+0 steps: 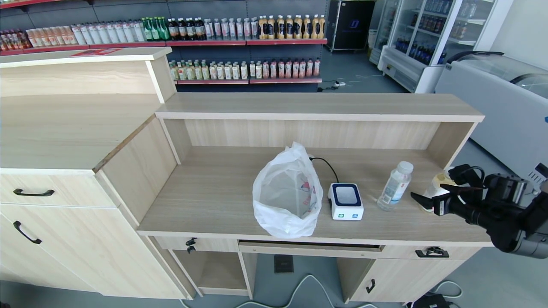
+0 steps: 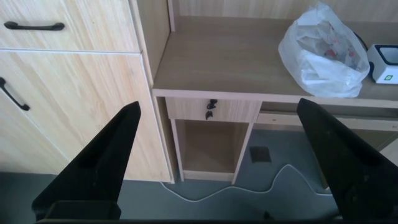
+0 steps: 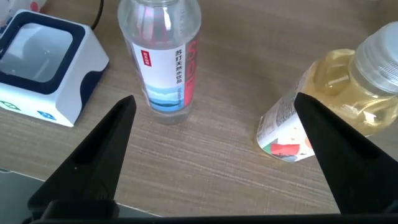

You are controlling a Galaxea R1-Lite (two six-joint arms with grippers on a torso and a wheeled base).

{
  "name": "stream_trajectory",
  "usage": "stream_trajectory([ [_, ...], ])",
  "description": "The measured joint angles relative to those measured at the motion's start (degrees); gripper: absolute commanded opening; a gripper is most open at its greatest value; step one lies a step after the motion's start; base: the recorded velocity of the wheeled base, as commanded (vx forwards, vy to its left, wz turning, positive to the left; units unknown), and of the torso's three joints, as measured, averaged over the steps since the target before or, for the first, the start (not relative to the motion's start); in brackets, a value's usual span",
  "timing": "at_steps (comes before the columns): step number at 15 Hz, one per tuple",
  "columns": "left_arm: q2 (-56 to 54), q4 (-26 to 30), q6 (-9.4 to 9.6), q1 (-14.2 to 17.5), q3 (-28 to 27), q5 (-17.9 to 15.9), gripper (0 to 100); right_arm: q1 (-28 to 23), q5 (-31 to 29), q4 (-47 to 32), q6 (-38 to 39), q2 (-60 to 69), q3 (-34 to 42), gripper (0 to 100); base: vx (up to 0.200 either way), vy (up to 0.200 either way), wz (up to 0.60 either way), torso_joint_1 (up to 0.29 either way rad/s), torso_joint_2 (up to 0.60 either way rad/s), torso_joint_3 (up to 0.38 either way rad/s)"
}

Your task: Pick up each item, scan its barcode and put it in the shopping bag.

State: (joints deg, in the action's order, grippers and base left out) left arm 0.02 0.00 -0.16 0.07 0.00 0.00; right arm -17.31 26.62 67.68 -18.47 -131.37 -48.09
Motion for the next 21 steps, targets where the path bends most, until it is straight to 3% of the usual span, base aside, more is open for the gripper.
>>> stream_trajectory([
  [21,0.0,0.0,0.00,0.0,0.0,0.0,100,5.5,0.2,0.1,2.1,-12.2,-17.0,100,0.000,0.000,0.00,0.000,0.00,0.000],
])
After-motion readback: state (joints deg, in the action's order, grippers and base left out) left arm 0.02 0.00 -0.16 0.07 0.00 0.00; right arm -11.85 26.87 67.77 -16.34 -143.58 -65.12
